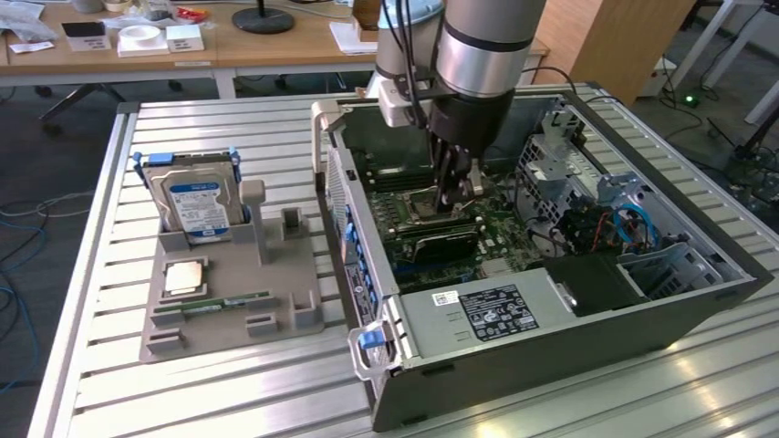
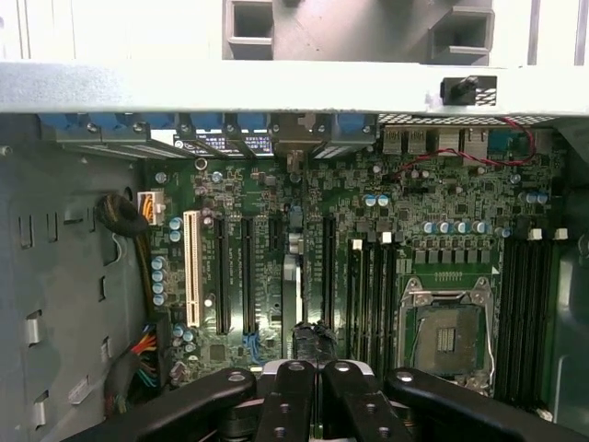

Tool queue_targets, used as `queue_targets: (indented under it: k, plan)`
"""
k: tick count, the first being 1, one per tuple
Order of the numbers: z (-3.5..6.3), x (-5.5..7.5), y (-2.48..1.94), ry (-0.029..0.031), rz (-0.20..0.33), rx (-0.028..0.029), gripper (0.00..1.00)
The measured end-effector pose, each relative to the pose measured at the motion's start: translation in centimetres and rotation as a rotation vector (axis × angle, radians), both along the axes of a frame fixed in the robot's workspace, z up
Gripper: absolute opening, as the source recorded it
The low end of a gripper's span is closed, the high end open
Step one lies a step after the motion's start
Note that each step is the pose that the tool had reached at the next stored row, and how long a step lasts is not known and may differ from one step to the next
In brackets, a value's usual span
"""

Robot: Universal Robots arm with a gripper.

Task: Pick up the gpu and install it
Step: 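Press down on the gpu until it lock into place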

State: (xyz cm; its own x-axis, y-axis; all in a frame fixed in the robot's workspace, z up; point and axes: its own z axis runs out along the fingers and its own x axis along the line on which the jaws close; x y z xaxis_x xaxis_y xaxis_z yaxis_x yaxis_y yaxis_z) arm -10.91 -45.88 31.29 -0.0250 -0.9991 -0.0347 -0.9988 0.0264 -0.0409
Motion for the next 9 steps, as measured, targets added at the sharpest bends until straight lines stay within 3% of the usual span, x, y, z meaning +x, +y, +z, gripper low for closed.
queue_targets:
  k: [9]
  plan:
    - [-0.28, 0.0, 0.0, 0.0, 0.0, 0.0, 0.11]
